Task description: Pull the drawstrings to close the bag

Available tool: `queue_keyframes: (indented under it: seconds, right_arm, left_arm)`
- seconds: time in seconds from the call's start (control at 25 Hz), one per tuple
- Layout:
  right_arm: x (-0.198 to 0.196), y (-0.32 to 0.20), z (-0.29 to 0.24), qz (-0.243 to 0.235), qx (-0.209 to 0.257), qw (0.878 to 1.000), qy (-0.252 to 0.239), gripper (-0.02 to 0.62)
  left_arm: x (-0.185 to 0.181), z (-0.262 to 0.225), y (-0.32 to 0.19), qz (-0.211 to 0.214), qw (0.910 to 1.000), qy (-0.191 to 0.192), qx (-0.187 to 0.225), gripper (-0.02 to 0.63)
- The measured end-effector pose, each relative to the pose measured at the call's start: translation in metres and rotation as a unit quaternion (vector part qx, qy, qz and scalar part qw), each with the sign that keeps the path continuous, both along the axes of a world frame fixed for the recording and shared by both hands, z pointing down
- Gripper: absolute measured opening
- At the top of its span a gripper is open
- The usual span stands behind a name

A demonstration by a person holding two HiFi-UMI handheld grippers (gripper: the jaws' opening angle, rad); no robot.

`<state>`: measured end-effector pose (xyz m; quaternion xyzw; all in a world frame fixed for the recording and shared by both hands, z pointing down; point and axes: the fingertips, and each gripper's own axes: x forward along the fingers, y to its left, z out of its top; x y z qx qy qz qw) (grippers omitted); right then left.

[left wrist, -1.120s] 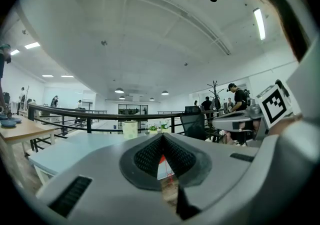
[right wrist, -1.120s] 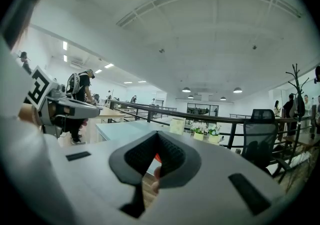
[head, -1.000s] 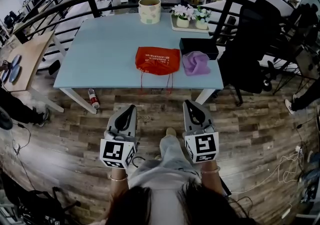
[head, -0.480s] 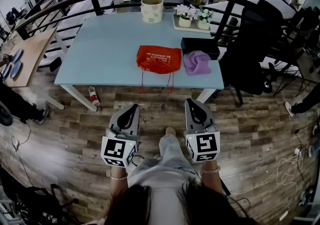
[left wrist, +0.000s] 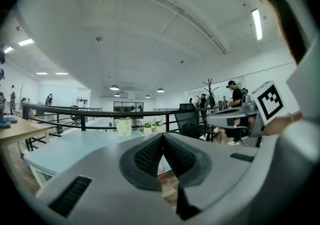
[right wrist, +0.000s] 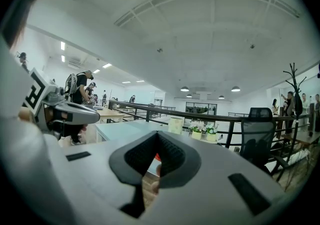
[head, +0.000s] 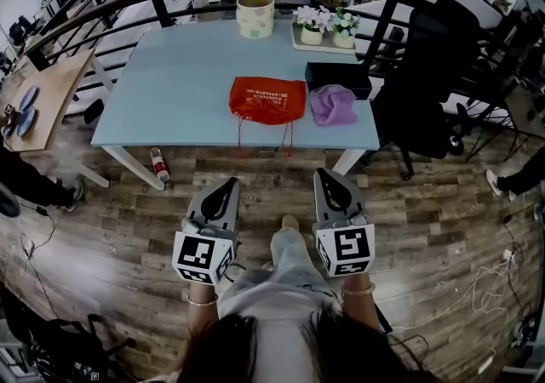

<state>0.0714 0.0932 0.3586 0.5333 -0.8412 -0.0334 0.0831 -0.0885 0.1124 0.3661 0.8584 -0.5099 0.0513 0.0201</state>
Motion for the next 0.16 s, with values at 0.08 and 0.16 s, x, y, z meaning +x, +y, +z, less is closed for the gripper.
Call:
queue_keyframes:
  seconds: [0.08, 0.16]
  right_arm:
    - [0.0027, 0.0002, 0.0015, 0.001, -0.001, 1.0, 0.0, 0.025]
    - [0.0053, 0.0005, 0.0026, 0.002, -0.002, 1.0, 0.001, 0.025]
  left_arm:
    - [0.0029, 0.001, 0.0002, 0.001, 1.0, -0.001, -0.001, 0.017]
    - [0.0055, 0.0017, 0.0005, 0.002, 1.0, -0.002, -0.002, 0.017]
